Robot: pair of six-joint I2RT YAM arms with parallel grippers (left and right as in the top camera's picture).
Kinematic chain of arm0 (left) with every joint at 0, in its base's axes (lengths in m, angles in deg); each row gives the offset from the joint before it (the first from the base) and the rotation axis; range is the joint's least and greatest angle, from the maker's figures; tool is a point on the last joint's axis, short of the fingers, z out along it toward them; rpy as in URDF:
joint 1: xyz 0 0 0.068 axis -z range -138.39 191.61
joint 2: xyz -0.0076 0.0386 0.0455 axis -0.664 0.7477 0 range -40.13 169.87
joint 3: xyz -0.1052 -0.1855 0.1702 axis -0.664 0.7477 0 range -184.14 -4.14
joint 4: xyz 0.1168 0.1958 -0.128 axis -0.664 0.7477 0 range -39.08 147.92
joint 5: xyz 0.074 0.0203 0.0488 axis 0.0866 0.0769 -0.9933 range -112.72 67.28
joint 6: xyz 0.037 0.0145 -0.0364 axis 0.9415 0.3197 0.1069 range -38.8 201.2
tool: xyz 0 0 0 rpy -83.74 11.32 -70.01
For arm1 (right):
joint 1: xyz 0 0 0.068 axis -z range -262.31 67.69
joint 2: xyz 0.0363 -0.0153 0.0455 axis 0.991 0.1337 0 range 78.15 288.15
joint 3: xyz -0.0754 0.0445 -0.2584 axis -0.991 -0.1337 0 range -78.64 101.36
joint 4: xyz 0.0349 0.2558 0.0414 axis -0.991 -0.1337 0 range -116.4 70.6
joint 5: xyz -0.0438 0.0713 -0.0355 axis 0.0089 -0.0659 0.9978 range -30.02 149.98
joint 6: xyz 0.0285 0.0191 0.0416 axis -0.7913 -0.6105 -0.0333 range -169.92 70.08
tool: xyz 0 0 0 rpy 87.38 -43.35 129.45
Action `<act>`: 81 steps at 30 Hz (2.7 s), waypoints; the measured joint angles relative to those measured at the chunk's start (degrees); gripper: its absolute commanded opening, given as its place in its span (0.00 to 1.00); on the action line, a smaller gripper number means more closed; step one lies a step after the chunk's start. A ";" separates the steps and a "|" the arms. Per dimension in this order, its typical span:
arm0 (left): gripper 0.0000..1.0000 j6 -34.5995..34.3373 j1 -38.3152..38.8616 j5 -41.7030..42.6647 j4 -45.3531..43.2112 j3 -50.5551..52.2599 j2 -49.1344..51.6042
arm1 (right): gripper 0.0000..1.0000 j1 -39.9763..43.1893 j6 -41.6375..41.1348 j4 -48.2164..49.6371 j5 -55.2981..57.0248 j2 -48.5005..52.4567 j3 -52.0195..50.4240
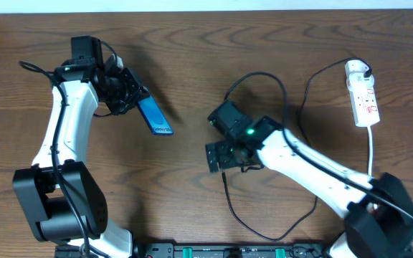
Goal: Plug charger to phone and switch on socket
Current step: 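Lower the right gripper and grasp the cable's plug end, then lift the plug with the right gripper toward the phone's bottom edge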
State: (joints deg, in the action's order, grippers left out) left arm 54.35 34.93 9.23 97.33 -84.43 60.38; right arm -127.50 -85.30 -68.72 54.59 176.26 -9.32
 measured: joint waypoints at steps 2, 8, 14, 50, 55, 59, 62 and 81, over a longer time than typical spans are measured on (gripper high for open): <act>0.08 0.17 0.02 -0.07 0.04 0.00 0.02 | 0.99 -0.94 -0.98 -0.85 0.07 1.86 0.00; 0.07 0.35 0.02 -0.85 0.72 0.00 0.02 | 0.99 -3.93 -3.04 -3.48 0.15 4.46 0.00; 0.08 0.37 0.02 -1.25 1.18 0.00 0.02 | 0.99 -7.34 -4.59 -1.68 0.09 4.66 -0.11; 0.07 0.35 0.02 -1.73 1.36 0.00 0.00 | 0.01 -7.65 -6.27 1.22 -1.70 11.47 -2.01; 0.07 0.37 0.02 -1.90 1.36 0.00 0.00 | 0.01 -6.45 -5.60 1.22 -2.93 11.52 -1.99; 0.07 0.37 0.02 -1.75 1.20 0.00 0.02 | 0.01 -1.75 -2.75 2.91 -7.96 11.61 -1.97; 0.07 0.37 -0.09 0.46 -0.11 0.00 0.02 | 0.01 2.14 0.66 7.61 -15.08 11.69 -1.86; 0.07 -14.21 -5.27 34.67 -31.39 0.09 0.02 | 0.01 16.39 -7.30 69.05 -73.83 12.00 -0.85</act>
State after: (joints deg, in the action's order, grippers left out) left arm 40.14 29.66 43.89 65.95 -84.34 60.40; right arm -111.11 -92.60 0.33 -19.24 188.25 -10.17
